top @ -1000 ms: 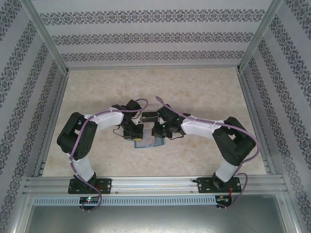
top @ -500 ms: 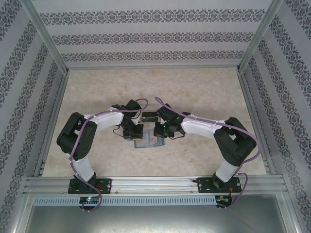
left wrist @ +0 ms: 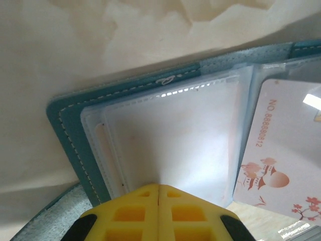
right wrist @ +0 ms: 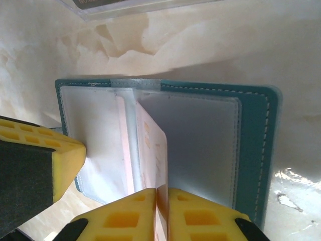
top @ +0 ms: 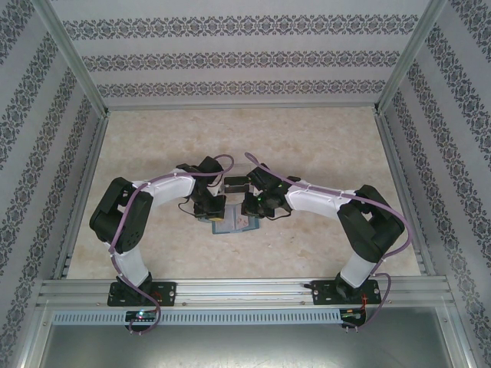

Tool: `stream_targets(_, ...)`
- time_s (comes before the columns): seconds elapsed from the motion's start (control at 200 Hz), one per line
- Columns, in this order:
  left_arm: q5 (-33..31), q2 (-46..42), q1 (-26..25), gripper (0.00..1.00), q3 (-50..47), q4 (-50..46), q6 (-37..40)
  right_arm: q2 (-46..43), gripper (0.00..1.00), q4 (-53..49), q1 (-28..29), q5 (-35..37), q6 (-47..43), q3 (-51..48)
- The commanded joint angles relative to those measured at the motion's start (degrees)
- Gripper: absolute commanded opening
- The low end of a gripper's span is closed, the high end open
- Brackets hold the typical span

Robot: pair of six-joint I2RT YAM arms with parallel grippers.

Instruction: Take the credit cards out of the card holder

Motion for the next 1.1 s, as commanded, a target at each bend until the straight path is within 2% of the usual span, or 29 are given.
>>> stream_targets(0.0, -1.37, -0.54, -0.57, 0.06, 1.65, -2.78, 0.76, -0.64, 0.15, 1.09, 1.02, -0.93, 2.05, 0.17)
stream_targets(0.16, -1.61, -1.28, -0.58, 0.06, 1.79, -3.74, 1.62, -0.68, 0.15, 1.67, 1.65, -0.46, 2.64, -0.45)
stream_targets(0.435, -3.5, -5.26, -0.2, 0.06, 0.28, -3.63, 1.22, -3.0, 0.07, -0.34, 2.29, 2.95, 1.11, -0.9)
stream_targets(0.6, 0.0, -6.3, 0.83, 0.05, -1.66, -0.16, -0.93, -4.73, 0.06, -4.68, 1.64, 3.33, -4.28, 0.9)
stream_targets(0.704, 0.72, -6.28, 1.56, 0.06, -2.52, 0.74, -1.57, -5.16, 0.06, -8.3, 0.46, 2.58, -10.82, 3.51)
stream_targets(0.914, 2.77, -7.18, 4.52, 0.06, -5.39, 2.7, -1.77, -5.45, 0.04, -15.06, -0.59, 4.71, -30.11, 10.57)
stream_targets(1.094, 4.97, -6.62, 6.55, 0.06, -5.86, 2.82, -0.93, -3.4, 0.03, -18.94, -2.51, 2.78, -47.25, 16.72)
